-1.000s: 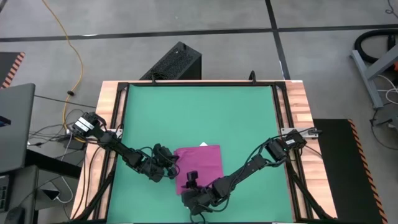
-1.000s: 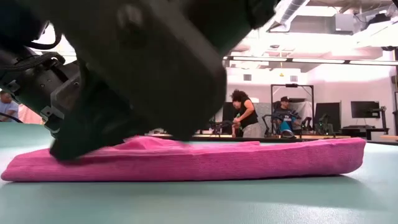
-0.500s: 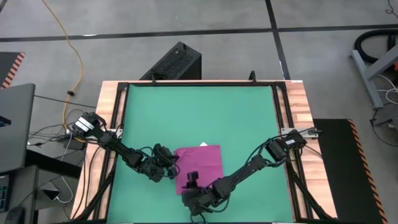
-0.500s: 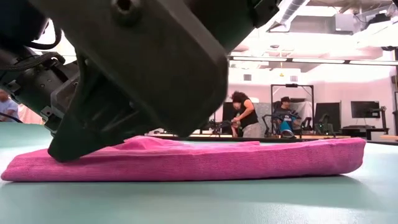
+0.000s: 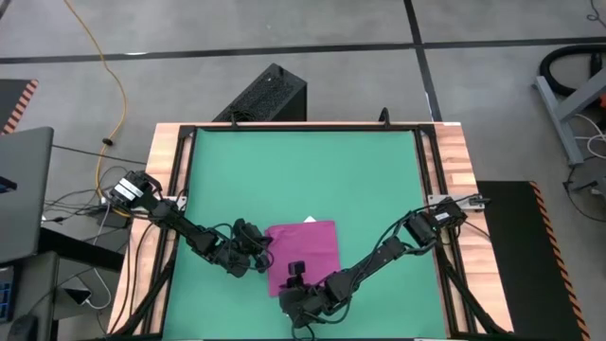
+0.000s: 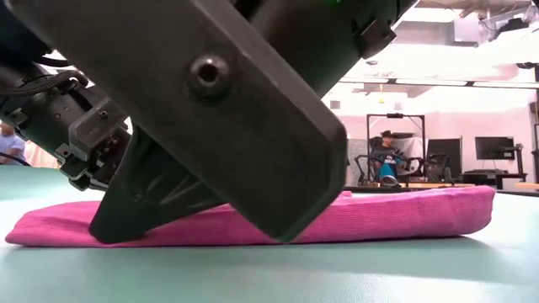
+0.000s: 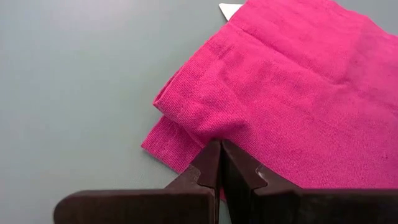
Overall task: Roll towel
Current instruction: Roll the violet towel
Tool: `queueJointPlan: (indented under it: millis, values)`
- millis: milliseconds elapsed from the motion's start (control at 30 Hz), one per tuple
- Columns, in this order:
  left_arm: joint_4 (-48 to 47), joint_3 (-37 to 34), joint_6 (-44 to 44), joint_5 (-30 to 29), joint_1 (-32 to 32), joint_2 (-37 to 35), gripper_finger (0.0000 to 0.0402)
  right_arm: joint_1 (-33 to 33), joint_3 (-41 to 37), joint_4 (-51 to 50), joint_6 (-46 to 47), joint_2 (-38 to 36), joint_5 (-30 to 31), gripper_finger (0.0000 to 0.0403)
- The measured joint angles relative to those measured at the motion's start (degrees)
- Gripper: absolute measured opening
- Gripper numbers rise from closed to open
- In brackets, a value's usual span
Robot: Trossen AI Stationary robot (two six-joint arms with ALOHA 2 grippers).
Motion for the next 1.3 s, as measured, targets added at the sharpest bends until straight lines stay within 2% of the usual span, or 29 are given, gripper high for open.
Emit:
queueJointPlan:
  millis: [333, 400, 800, 1133, 1300]
  values:
    - [0.0, 0.0, 0.0, 0.0, 0.0, 0.0, 0.0, 0.8, 0.0, 0.1, -0.5, 0.0, 0.1, 0.0019]
    - [0.0, 0.0, 0.3, 0.0, 0.0, 0.0, 0.0, 1.1, 0.0, 0.1, -0.5, 0.0, 0.2, 0.0009]
    - [-0.5, 0.0, 0.3, -0.2, 0.0, 0.0, 0.0, 3.5, 0.0, 2.0, -2.6, 0.0, 1.8, 0.0019]
    - [-0.3, 0.0, 0.3, -0.3, 0.0, 0.0, 0.0, 3.6, 0.0, 0.9, -3.0, -0.1, 1.2, 0.0044]
    - [-0.2, 0.0, 2.5, 2.5, 0.0, -1.4, 0.0, 3.6, 0.0, 0.0, -3.0, -0.1, 0.2, 0.0051]
